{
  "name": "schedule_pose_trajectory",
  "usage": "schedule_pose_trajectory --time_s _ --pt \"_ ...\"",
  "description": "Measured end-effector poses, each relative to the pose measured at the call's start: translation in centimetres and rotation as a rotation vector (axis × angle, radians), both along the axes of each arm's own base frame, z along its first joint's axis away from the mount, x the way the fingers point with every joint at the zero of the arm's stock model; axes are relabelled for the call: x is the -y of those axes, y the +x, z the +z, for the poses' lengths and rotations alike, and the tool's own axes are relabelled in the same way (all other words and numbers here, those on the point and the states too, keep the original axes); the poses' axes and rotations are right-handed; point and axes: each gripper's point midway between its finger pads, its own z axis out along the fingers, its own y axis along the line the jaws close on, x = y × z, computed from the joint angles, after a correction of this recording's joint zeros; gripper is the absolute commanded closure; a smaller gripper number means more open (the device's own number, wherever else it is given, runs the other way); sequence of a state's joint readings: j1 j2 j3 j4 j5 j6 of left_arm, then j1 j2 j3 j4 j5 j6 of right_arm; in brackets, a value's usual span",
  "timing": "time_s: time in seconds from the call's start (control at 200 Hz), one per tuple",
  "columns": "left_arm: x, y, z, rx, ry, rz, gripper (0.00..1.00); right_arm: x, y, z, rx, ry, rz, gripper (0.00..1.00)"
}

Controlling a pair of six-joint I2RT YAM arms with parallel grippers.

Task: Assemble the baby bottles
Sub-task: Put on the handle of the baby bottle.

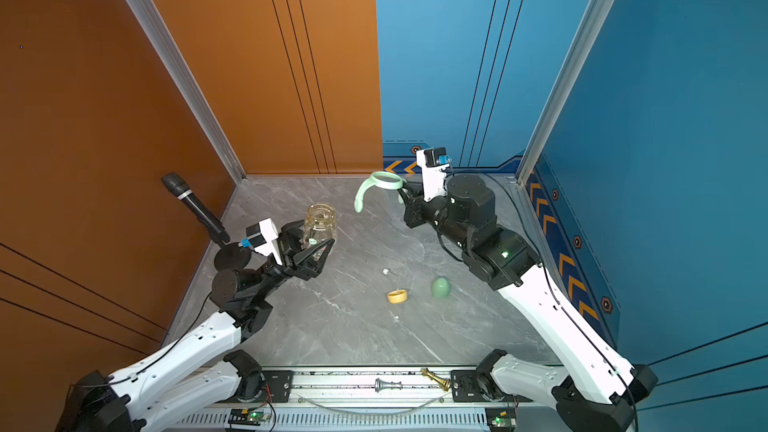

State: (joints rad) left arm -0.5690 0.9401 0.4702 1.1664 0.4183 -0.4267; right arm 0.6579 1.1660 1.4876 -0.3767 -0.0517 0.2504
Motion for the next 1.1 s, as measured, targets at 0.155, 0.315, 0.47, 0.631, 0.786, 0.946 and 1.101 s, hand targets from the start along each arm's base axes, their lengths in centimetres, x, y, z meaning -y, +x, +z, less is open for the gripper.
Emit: schedule_pose_trajectory --time_s 0.155,0.315,0.47,0.631,0.786,0.946,1.101 --pt "0.8 0.2 0.6 0.013 -0.012 -0.036 0.67 -4.7 -0.7 2.6 0.071 0.025 0.119 1.0" --pt "1.3 0.2 0.6 0.022 -0.009 -0.052 0.67 -9.6 -0.6 0.4 0.07 -0.043 0.185 1.0" --pt "1.2 0.0 0.8 0.031 -0.012 -0.056 0.67 -11.4 0.4 -1.4 0.089 -0.104 0.153 1.0" --pt "1.1 0.0 1.0 0.035 -0.02 -0.055 0.67 -12.3 -0.4 -1.4 0.147 -0.119 0.148 1.0" --pt "0.8 0.2 1.2 0.031 -0.031 -0.038 0.67 -12.4 -1.5 -1.9 0.181 -0.147 0.139 1.0" --pt "0.5 0.5 1.2 0.023 -0.038 -0.018 0.67 -11.7 -2.3 -1.9 0.215 -0.158 0.098 1.0" --pt "0.2 0.6 1.3 0.024 -0.034 0.011 0.68 -10.9 -2.5 -2.2 0.231 -0.168 0.054 1.0"
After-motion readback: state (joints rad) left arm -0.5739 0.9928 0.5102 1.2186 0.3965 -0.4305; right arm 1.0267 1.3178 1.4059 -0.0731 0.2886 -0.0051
